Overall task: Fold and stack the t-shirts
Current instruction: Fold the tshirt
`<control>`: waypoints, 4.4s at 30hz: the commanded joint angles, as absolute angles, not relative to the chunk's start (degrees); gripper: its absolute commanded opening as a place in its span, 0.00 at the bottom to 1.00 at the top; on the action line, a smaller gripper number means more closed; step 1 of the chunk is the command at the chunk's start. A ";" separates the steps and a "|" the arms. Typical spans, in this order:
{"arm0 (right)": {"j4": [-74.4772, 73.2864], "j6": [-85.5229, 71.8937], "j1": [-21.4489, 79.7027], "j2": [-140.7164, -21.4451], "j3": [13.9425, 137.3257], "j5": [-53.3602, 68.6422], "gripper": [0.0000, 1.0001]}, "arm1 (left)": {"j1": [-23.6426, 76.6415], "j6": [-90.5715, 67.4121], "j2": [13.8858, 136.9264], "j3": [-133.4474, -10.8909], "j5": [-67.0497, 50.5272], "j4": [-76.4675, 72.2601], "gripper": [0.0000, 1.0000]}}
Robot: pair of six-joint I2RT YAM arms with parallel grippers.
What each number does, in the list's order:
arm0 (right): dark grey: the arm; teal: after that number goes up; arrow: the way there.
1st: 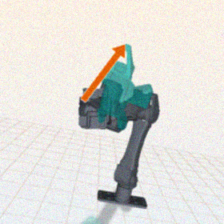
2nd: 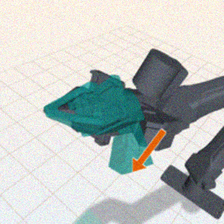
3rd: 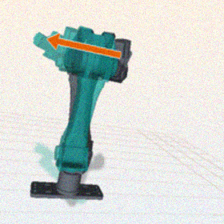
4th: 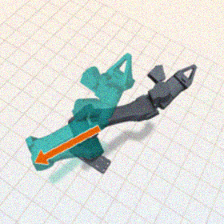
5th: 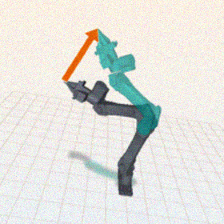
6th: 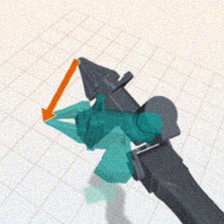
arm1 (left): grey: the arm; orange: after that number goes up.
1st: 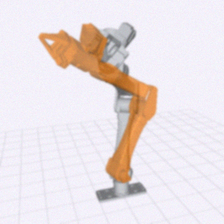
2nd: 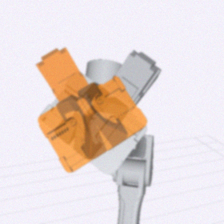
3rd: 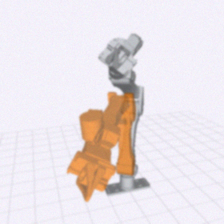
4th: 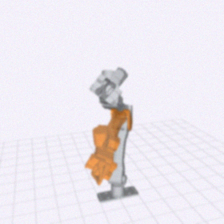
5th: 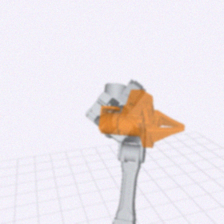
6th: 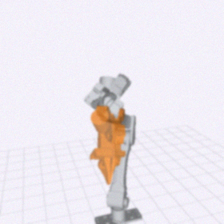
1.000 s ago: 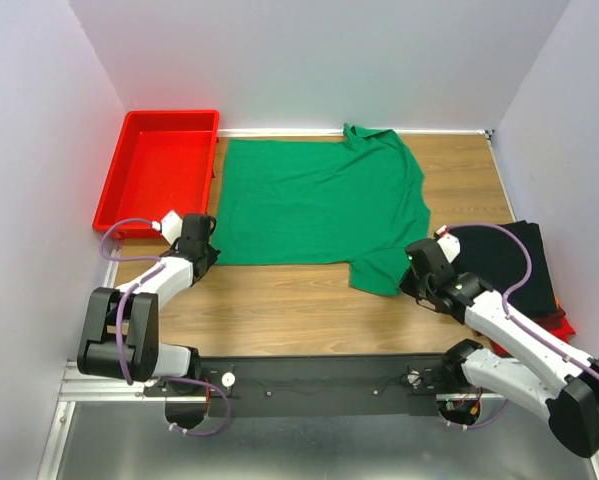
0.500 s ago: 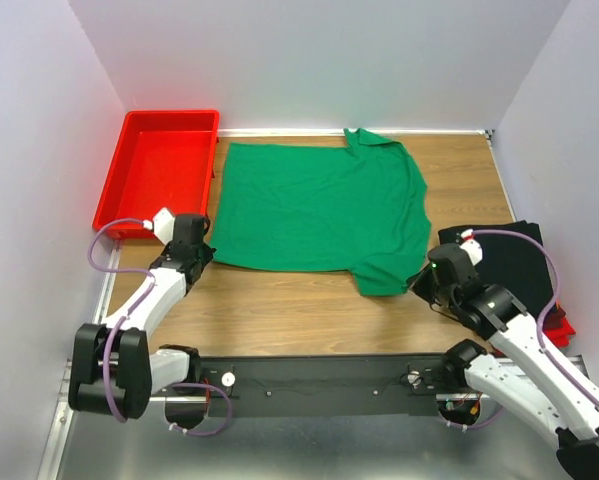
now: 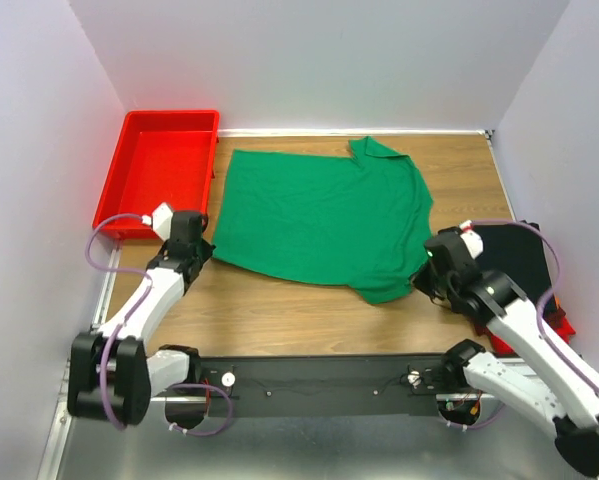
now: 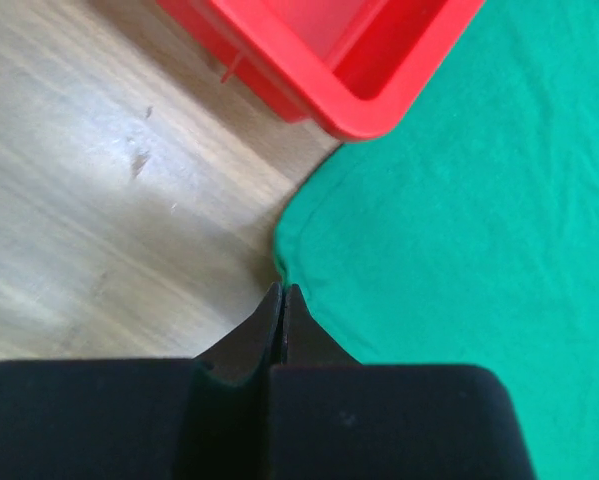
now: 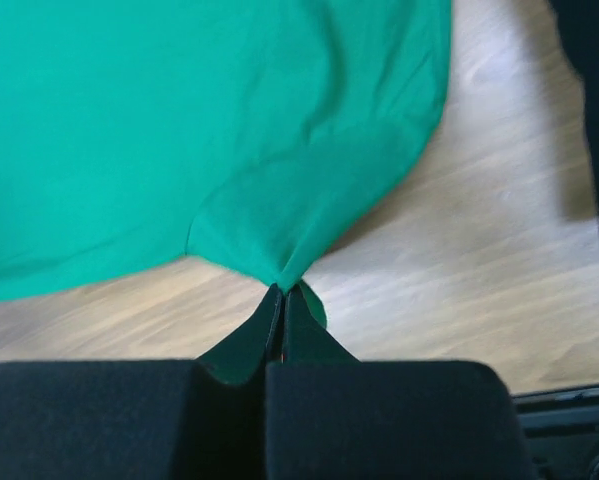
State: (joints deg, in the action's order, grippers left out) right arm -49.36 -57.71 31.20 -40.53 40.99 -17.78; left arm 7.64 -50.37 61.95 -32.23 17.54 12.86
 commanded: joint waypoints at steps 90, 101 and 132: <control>-23.56 -39.90 3.96 -102.65 76.11 -9.23 0.01 | 6.68 -41.84 113.55 -81.30 15.21 16.35 0.00; -23.20 -38.85 2.46 -108.19 81.12 -5.71 0.67 | 6.59 -37.97 112.15 -80.86 9.76 10.29 0.35; -13.71 -40.78 14.59 -100.72 60.64 -8.70 0.58 | 21.01 -44.47 99.93 -62.75 5.10 1.41 0.22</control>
